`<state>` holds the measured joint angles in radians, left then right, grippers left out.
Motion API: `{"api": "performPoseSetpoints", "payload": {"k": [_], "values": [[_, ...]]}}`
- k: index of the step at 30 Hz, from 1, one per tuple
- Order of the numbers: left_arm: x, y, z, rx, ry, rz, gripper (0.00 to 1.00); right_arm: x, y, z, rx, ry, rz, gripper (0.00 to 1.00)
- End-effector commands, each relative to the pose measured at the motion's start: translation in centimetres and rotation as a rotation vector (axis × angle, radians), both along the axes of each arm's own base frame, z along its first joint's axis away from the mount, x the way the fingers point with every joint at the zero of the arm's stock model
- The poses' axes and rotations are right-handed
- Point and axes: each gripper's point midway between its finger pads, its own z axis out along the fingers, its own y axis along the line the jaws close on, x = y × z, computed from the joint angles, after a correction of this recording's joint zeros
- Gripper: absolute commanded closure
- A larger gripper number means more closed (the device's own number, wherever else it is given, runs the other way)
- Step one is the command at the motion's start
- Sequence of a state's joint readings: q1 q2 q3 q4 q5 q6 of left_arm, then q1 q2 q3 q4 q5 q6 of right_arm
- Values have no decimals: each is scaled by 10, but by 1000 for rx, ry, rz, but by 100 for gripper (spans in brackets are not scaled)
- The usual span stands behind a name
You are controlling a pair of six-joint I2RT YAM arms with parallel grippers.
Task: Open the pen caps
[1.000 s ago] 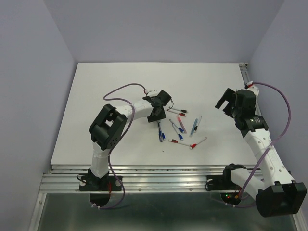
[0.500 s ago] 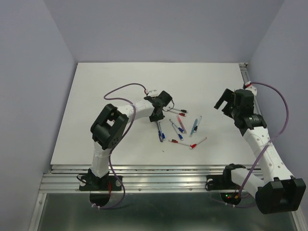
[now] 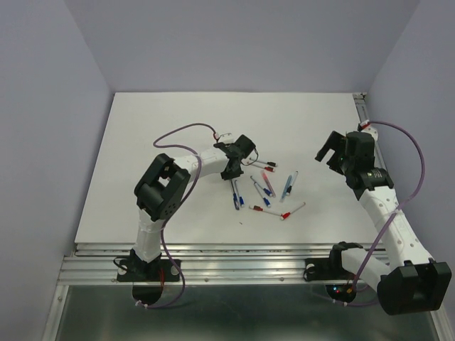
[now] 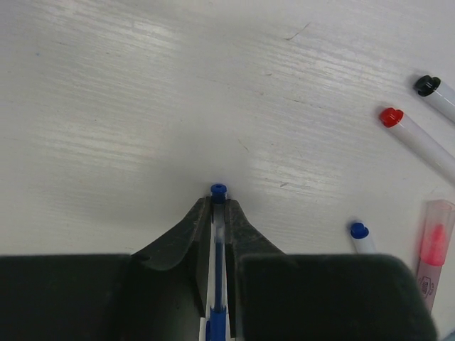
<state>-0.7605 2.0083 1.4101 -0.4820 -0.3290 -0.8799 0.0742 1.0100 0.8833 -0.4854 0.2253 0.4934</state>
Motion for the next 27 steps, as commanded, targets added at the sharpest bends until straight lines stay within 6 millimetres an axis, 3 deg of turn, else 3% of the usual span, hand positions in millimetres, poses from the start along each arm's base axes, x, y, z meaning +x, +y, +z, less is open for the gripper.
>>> {"api": "performPoseSetpoints", "payload": {"k": [1, 4, 6, 7, 10, 11, 13, 15, 17, 18, 21, 27], "values": [[-8, 21, 6, 87, 2, 28, 100, 4, 14, 4, 26, -37, 77, 0], [-6, 25, 21, 90, -38, 22, 100, 6, 35, 15, 83, -90, 191, 0], [-1, 28, 45, 76, -101, 22, 100, 3, 57, 25, 148, -136, 295, 0], [2, 28, 66, 50, -148, 19, 100, 2, 64, 30, 166, -155, 337, 0], [9, 33, 97, 16, -255, 23, 100, -8, 101, 45, 233, -219, 569, 0], [14, 36, 119, -8, -327, 26, 100, -16, 119, 52, 285, -243, 682, 0], [20, 38, 150, -55, -410, 32, 100, -23, 135, 56, 347, -253, 783, 0], [23, 36, 168, -77, -455, 15, 100, -32, 158, 60, 434, -257, 909, 0], [25, 34, 191, -122, -509, 10, 100, -34, 176, 61, 421, -261, 969, 0], [26, 33, 199, -135, -528, 7, 100, -40, 202, 56, 377, -242, 1009, 0], [29, 29, 224, -185, -584, 6, 100, -46, 254, 49, 277, -193, 1113, 0], [31, 35, 242, -215, -635, 43, 100, -39, 301, 51, 353, -193, 1217, 0]]}}
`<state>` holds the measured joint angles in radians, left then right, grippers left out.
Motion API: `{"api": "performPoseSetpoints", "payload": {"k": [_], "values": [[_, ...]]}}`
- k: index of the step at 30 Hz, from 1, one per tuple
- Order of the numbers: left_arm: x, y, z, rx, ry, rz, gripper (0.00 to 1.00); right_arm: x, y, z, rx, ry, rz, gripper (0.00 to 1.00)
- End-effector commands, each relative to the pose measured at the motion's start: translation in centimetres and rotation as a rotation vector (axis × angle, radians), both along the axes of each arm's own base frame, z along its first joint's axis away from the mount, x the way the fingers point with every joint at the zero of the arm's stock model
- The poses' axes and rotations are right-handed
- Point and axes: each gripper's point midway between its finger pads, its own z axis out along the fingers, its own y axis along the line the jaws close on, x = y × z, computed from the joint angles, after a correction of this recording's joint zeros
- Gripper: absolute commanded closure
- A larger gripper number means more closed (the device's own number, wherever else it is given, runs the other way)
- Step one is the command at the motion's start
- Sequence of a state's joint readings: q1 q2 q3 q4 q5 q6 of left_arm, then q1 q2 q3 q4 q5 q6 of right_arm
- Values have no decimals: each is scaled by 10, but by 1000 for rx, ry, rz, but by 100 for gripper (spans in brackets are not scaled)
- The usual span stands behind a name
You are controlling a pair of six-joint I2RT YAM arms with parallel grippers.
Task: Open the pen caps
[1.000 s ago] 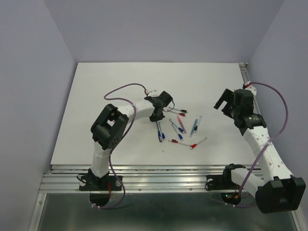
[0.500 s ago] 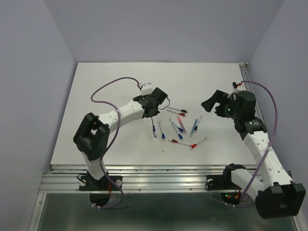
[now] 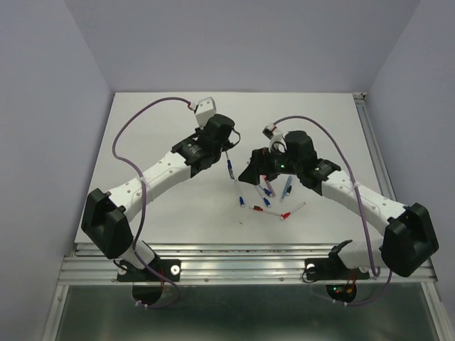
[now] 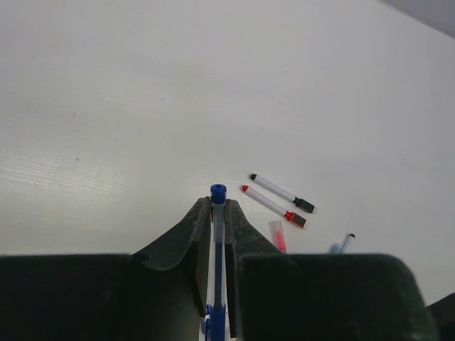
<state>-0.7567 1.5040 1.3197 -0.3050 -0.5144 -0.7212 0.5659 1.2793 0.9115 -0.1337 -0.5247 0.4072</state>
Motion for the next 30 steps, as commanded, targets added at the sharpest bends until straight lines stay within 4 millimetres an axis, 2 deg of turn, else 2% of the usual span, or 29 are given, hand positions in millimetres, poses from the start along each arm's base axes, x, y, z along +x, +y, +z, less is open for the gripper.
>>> {"api": "performPoseSetpoints", "payload": {"k": [1, 5, 9, 16, 17, 22, 26, 27, 29, 30], "values": [[7, 6, 38, -49, -96, 38, 100, 23, 28, 43, 89, -135, 34, 0], [6, 5, 42, -83, -100, 44, 100, 21, 51, 45, 119, -148, 69, 2], [4, 6, 45, -108, -105, 52, 100, 33, 59, 44, 127, -148, 39, 5], [4, 10, 47, -151, -99, 86, 100, 29, 72, 36, 139, -100, 78, 19], [5, 12, 45, -152, -93, 92, 100, 28, 73, 34, 137, -93, 76, 22], [6, 8, 43, -174, -79, 78, 100, 27, 72, 34, 150, -112, 62, 53], [8, 5, 42, -183, -77, 69, 100, 29, 71, 35, 160, -138, 47, 63], [9, 4, 44, -186, -79, 63, 100, 29, 70, 32, 151, -137, 50, 71], [11, 1, 48, -193, -82, 45, 100, 30, 69, 30, 144, -145, 44, 78], [11, 0, 49, -195, -85, 41, 100, 29, 68, 27, 138, -145, 42, 85]]}}
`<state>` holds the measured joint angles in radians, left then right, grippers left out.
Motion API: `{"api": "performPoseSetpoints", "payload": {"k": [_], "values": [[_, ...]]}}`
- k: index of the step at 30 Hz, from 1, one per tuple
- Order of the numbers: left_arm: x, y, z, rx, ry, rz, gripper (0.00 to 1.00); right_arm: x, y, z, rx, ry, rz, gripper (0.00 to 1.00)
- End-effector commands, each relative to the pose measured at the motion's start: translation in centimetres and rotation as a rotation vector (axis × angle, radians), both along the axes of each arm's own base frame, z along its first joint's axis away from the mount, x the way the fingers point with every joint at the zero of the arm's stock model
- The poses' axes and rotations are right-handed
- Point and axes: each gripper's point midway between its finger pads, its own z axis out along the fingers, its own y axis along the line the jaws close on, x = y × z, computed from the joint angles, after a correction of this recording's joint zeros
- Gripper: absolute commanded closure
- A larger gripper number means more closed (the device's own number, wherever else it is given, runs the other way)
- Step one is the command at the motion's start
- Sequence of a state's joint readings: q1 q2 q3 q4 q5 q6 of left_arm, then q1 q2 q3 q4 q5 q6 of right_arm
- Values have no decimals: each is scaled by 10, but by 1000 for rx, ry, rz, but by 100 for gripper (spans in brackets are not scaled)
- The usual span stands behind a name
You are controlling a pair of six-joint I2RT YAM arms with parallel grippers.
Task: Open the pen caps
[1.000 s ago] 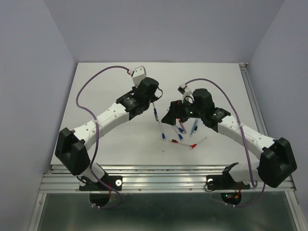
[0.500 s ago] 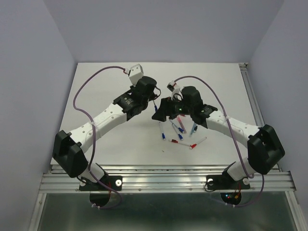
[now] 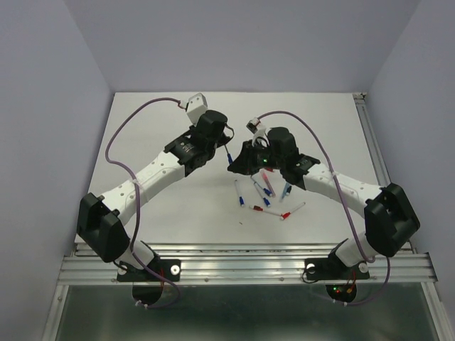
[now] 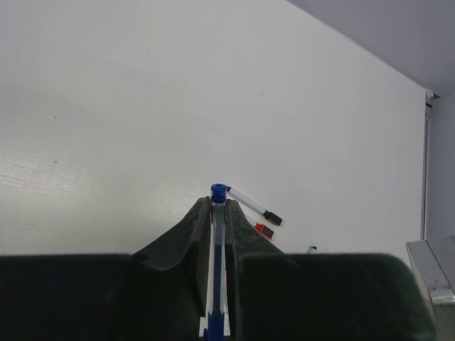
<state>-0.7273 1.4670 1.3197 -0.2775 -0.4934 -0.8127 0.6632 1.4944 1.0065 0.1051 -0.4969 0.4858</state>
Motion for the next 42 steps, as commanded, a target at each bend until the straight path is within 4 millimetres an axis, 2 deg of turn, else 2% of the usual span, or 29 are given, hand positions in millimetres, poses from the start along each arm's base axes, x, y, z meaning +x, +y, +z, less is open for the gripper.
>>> {"api": "performPoseSetpoints", "payload": {"k": [1, 4, 6, 9, 11, 12, 13, 14, 15, 16, 17, 18, 20, 23, 27, 28, 29, 31, 32, 33, 34, 35, 36, 37, 38, 39, 40, 41, 42], "values": [[6, -4, 29, -63, -60, -11, 100, 3, 4, 24, 53, -109, -4, 88], [13, 1, 30, -67, -72, 15, 100, -3, 1, 24, 67, -113, 3, 99], [25, 15, 32, -66, -78, 56, 100, -10, -1, 24, 71, -109, 22, 99], [45, 27, 43, -89, -120, 89, 100, -36, -6, 16, 100, -62, 82, 99], [65, 48, 54, -91, -174, 162, 100, -59, -6, 21, 142, -36, 152, 99], [73, 58, 58, -88, -190, 205, 100, -73, -7, 11, 137, -4, 186, 99], [84, 75, 70, -87, -227, 271, 100, -83, -8, 9, 140, 11, 212, 99], [97, 94, 61, -36, -217, 355, 100, -89, -9, 7, 146, 28, 218, 99], [109, 100, 88, -63, -252, 365, 100, -100, -12, 2, 149, 47, 229, 99], [123, 119, 92, -62, -246, 392, 100, -104, -13, -2, 154, 67, 226, 99], [134, 119, 79, -44, -205, 380, 100, -107, -14, 0, 174, 77, 227, 99], [141, 122, 94, -56, -232, 391, 100, -112, -16, -3, 179, 83, 226, 99], [149, 131, 85, -16, -214, 436, 100, -117, -17, 1, 197, 74, 244, 99], [154, 132, 84, -2, -207, 434, 100, -123, -19, -2, 191, 96, 249, 99], [146, 129, 79, -11, -188, 401, 100, -113, -21, -2, 159, 82, 194, 99], [142, 128, 67, -5, -164, 385, 100, -108, -20, -1, 154, 70, 171, 99], [136, 121, 73, -23, -170, 334, 100, -103, -20, 1, 141, 73, 150, 99], [125, 118, 58, -25, -139, 294, 100, -90, -20, 1, 122, 53, 93, 99], [116, 112, 68, -52, -162, 243, 100, -84, -21, 0, 110, 50, 67, 99], [109, 110, 51, -42, -130, 216, 100, -78, -19, 5, 113, 32, 48, 99], [103, 108, 49, -50, -126, 191, 99, -68, -21, 6, 105, 15, -2, 99], [97, 104, 43, -59, -112, 166, 92, -62, -21, 8, 104, 2, -31, 99], [86, 98, 49, -95, -122, 120, 81, -54, -20, 16, 112, -20, -57, 99], [76, 94, 28, -92, -81, 94, 45, -44, -22, 20, 113, -38, -105, 99], [70, 91, 23, -107, -72, 70, 35, -38, -22, 24, 117, -52, -125, 99], [61, 81, 30, -145, -91, 9, 28, -32, -22, 27, 121, -66, -137, 99], [54, 77, 17, -149, -70, -18, 24, -27, -20, 31, 127, -73, -147, 99], [45, 68, 21, -173, -76, -67, 18, -22, -16, 41, 145, -93, -145, 99], [39, 62, 13, -172, -58, -91, 16, -17, -10, 47, 151, -95, -135, 99]]}}
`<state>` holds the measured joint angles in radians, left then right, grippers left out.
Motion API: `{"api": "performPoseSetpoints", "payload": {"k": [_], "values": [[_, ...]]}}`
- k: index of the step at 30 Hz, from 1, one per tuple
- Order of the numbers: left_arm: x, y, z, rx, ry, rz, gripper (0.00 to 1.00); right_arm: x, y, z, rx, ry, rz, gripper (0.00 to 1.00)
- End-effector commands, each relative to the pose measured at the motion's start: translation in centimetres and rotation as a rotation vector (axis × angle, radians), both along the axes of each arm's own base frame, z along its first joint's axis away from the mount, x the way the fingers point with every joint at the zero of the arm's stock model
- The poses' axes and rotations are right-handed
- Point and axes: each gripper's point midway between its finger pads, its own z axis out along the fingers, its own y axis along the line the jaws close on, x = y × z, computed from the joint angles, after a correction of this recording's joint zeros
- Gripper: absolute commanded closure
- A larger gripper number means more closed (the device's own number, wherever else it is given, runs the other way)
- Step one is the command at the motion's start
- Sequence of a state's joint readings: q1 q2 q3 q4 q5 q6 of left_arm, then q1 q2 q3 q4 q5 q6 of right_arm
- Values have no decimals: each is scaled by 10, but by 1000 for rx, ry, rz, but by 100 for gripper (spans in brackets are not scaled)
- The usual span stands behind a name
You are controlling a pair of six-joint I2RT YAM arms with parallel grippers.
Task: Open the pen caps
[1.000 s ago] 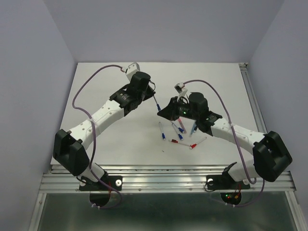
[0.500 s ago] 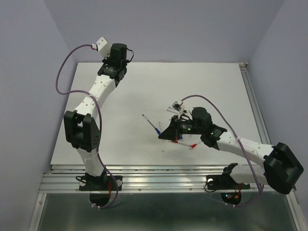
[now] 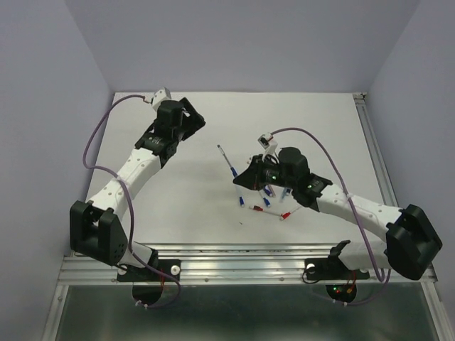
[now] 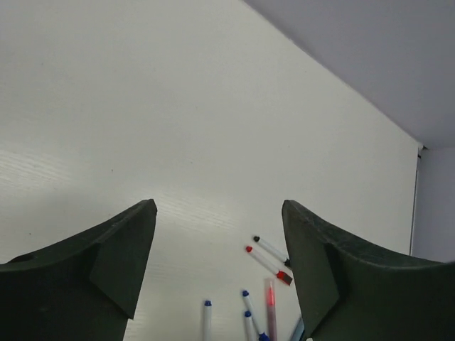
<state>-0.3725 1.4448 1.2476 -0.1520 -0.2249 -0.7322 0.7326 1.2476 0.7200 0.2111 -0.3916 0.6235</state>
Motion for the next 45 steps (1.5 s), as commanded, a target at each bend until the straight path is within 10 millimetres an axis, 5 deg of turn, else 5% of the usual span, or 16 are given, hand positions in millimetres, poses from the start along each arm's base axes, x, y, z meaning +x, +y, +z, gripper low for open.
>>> {"api": "performPoseSetpoints", "payload": {"k": [1, 7, 13, 15, 16, 18, 23, 29, 34, 38, 42, 45], "values": [[-23, -39, 18, -100, -65, -190, 16, 38, 13, 57, 80, -142, -70, 99], [-54, -86, 6, -179, -34, -310, 15, 59, 31, 69, 99, -135, -73, 99], [-52, -123, 1, -226, -21, -396, 29, 71, 45, 83, 150, -142, -68, 99], [-54, -129, -5, -222, -5, -408, 60, 74, 44, 84, 151, -145, -78, 99], [-53, -129, -7, -219, 3, -407, 86, 76, 43, 84, 151, -145, -89, 99], [-54, -129, -11, -212, 15, -403, 100, 76, 43, 85, 151, -149, -95, 99], [-37, -116, -4, -173, -20, -310, 100, 46, 49, 75, 161, -120, 64, 99], [27, -65, 31, -108, -118, -112, 100, -24, 29, 23, 149, 40, 241, 99], [68, -34, 63, -96, -194, -5, 100, -48, 8, 14, 85, 20, 272, 99], [77, -32, 59, -86, -164, -21, 100, -33, -1, 11, 39, 9, 159, 99], [66, -41, 49, -93, -142, -90, 100, -9, -4, 6, -6, 14, 58, 99], [51, -38, 27, -27, -91, -140, 100, 39, -33, -6, -81, 44, -127, 99]]}}
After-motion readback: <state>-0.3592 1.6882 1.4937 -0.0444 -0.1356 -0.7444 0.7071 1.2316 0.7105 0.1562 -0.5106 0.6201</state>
